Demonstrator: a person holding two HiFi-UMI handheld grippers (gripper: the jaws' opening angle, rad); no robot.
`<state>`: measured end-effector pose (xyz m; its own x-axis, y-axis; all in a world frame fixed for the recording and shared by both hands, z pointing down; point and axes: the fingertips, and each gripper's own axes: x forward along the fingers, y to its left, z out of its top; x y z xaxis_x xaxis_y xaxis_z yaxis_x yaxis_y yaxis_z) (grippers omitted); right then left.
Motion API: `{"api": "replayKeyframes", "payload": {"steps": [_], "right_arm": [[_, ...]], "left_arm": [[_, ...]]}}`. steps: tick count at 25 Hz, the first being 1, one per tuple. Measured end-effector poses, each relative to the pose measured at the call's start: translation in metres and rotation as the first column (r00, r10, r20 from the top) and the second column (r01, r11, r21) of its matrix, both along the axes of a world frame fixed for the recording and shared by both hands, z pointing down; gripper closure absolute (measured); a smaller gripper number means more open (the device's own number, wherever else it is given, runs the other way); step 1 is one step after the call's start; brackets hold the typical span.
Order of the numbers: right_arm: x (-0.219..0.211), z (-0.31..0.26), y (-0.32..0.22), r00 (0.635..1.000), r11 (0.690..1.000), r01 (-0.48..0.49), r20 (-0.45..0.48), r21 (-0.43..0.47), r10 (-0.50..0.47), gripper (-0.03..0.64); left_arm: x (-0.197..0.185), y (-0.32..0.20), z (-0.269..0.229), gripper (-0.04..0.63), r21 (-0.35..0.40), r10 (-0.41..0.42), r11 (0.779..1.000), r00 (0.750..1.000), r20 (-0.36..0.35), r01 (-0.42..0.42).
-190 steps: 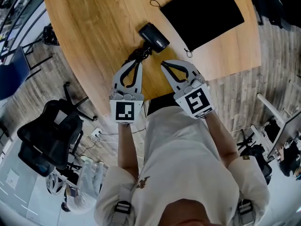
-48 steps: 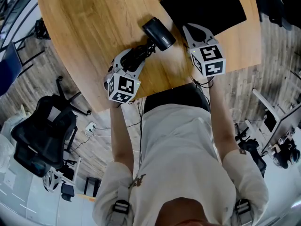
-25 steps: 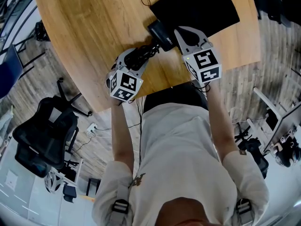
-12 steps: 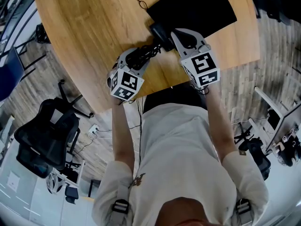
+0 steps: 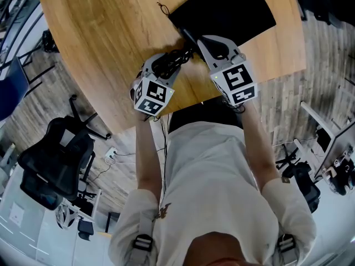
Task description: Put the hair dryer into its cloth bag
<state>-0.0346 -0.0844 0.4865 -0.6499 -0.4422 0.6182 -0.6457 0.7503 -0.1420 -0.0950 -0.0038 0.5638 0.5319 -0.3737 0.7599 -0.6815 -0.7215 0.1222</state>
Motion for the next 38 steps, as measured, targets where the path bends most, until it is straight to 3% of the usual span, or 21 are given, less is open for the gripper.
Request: {"api": "replayKeyframes", "payload": {"steps": [20, 38], "right_arm": [[-0.012, -0.003, 0.013, 0.997, 0.998, 0.059, 0.047, -0.031, -0.057, 0.594], [-0.017, 0.007, 0.02, 0.994, 0.995, 0.08, 0.077, -0.068, -0.075, 0.594]], "left_arm": [[0.02, -0.035, 0.005, 0.354, 0.006, -0.037, 0.999, 0.999, 0.007, 0.037], [0.045, -0.064, 0.013, 0.353, 0.031, -0.017, 0.999, 1.0, 0.018, 0.016]]}}
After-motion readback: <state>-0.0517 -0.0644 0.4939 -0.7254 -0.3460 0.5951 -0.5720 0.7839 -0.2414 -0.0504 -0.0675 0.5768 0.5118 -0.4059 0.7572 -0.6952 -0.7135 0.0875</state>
